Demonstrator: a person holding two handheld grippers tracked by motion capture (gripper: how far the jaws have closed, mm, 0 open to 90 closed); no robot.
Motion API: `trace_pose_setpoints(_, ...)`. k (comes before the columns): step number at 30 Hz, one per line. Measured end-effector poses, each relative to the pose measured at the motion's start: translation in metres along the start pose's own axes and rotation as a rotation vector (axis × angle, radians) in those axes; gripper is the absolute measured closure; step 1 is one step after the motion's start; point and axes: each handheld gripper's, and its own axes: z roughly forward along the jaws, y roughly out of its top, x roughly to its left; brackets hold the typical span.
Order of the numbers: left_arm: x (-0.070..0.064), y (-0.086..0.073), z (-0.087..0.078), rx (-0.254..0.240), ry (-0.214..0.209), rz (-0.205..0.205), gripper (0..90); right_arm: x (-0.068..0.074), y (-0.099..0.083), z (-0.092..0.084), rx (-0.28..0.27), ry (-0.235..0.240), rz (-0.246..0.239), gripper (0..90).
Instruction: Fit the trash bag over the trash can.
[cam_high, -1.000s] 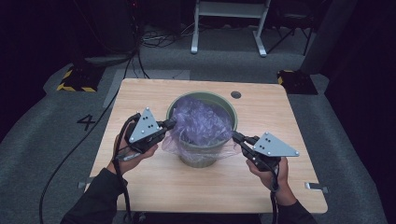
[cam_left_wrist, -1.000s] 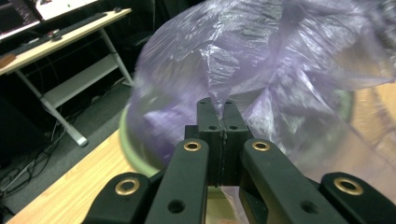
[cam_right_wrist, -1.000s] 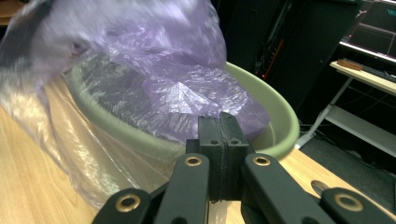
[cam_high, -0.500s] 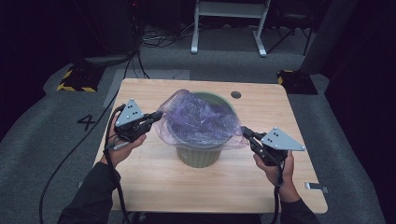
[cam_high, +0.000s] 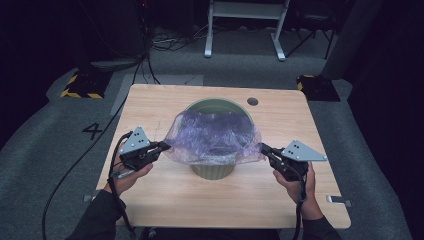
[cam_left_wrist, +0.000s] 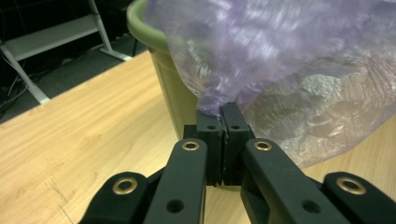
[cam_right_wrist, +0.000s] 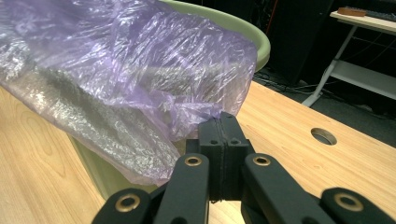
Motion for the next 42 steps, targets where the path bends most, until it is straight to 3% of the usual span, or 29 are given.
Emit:
trace_pose_setpoints(4,-0.003,-0.005,0.006,0.026,-0.001,0.011,87.8,0.001,-0.003,0.001,0.011,-0.009,-0.011,87.0)
trace_pose_setpoints(6,-0.004,-0.007,0.010,0.035,0.002,0.014,87.0,0.002,-0.005,0.002,-0.014,-0.006,-0.037,66.9)
trace_pose_setpoints(10,-0.007,-0.003,0.012,0.026,0.003,0.019,86.8,0.010,0.000,-0.003,-0.078,0.016,-0.115,40.6)
trace_pose_setpoints(15,-0.009,0.002,0.012,0.025,0.006,0.031,86.7,0.022,0.015,-0.016,-0.155,0.033,-0.204,29.4)
trace_pose_setpoints(19,-0.008,0.003,0.013,0.032,0.010,0.037,86.9,0.035,0.029,-0.020,-0.142,0.022,-0.313,26.1)
trace_pose_setpoints(22,-0.008,0.003,0.014,0.042,0.009,0.045,86.9,0.047,0.036,-0.020,-0.148,0.055,-0.364,32.1)
trace_pose_setpoints(24,-0.007,0.003,0.016,0.050,0.011,0.044,86.7,0.052,0.041,-0.015,-0.122,0.051,-0.397,39.1)
trace_pose_setpoints(26,-0.007,0.002,0.017,0.060,0.014,0.050,86.5,0.053,0.045,-0.009,-0.114,0.039,-0.418,56.7)
trace_pose_setpoints(29,-0.005,0.001,0.019,0.081,0.024,0.060,86.3,0.045,0.049,-0.003,-0.118,0.068,-0.364,77.7)
trace_pose_setpoints(31,-0.001,0.000,0.022,0.097,0.027,0.062,86.3,0.038,0.051,0.000,-0.123,0.057,-0.325,84.5)
trace_pose_setpoints(37,0.008,-0.003,0.030,0.142,0.041,0.055,86.0,0.014,0.055,0.008,-0.106,0.007,-0.214,89.6)
trace_pose_setpoints(42,0.010,-0.006,0.035,0.158,0.057,0.052,81.2,0.001,0.054,0.019,-0.074,-0.031,-0.181,90.0)
